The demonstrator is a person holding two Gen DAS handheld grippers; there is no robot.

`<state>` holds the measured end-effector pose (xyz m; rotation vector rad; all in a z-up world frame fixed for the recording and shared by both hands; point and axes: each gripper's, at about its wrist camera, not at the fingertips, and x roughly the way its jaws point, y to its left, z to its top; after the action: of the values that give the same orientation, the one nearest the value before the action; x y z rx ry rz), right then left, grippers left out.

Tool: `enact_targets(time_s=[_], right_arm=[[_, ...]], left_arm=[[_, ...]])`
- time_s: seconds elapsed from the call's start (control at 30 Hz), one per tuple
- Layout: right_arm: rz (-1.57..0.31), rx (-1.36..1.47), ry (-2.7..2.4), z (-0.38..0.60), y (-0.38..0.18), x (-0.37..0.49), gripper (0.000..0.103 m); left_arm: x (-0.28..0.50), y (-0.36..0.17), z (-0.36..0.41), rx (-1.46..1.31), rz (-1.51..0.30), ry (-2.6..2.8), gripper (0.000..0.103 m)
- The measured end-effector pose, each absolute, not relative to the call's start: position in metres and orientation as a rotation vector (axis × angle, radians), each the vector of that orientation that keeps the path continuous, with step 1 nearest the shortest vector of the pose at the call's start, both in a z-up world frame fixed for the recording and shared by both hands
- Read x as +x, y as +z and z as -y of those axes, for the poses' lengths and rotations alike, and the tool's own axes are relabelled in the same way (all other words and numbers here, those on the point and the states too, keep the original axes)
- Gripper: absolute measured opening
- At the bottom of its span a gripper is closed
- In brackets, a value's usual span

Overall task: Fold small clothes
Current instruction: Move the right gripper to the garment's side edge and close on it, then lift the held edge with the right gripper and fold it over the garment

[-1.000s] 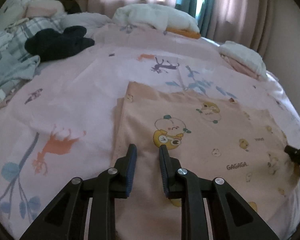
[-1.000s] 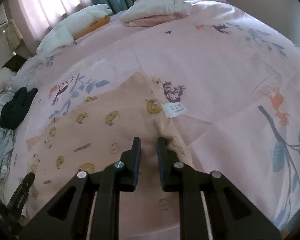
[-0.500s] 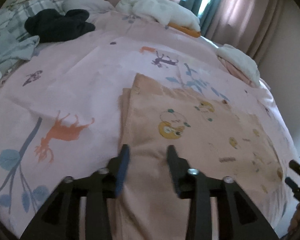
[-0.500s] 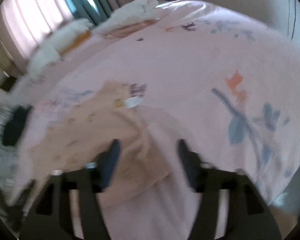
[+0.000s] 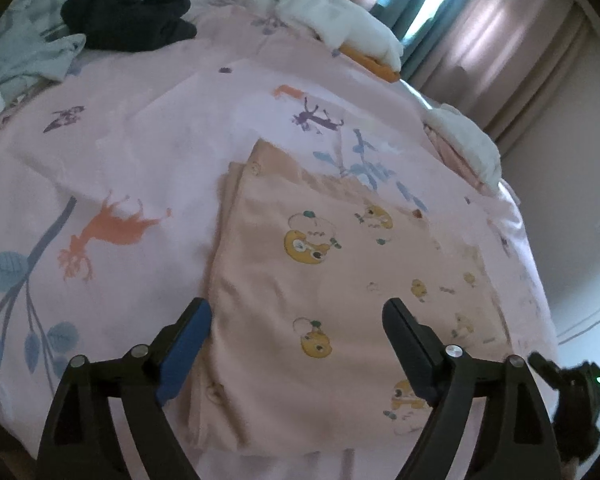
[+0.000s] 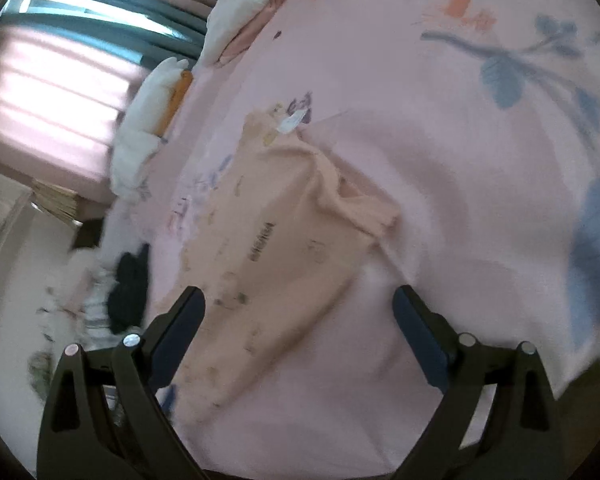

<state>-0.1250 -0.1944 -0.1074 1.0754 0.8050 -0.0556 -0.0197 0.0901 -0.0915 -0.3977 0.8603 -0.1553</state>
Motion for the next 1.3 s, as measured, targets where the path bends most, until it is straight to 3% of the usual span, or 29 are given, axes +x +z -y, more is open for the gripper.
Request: enact_targets(time_s=[0.43,0.53,0.6,0.73,0.8,0.97,1.3], right_arm=[[-0.724,1.244,0.04,0.178,-0.109,-0.082,0.096],[-0.731,1.207,0.021,0.176,-0.106,-0.07,0.086],[-0.749,1.163,-0.035,0.176,-0.107,-0.064,0.068],[-0.74,1.066,-0.136,0.172,-0.112,-0.058,0.043],[-0.724,1.019,-0.183,0.169,-0.115,-0.056,0.023],[-0.679,0.918,-0.251,0.168,-0.116,-0.06,0.014],[-0.685,0.503,-0.328,0.132,-0.069,-0.039,0.013]], left_arm=[[-0.018,-0.091,-0.078,-0.361,-0.868,-0.187,0.087],[-0.018,-0.091,-0.081,-0.367,-0.878,-0.196,0.087],[-0.016,-0.091,-0.084,-0.386,-0.884,-0.193,0.087],[-0.013,-0.092,-0.086,-0.404,-0.899,-0.179,0.087],[-0.012,-0.092,-0.085,-0.395,-0.904,-0.178,0.087],[-0.012,-0.09,-0.085,-0.37,-0.902,-0.174,0.087],[-0.007,-0.081,-0.132,-0.415,-0.887,-0.057,0.087]])
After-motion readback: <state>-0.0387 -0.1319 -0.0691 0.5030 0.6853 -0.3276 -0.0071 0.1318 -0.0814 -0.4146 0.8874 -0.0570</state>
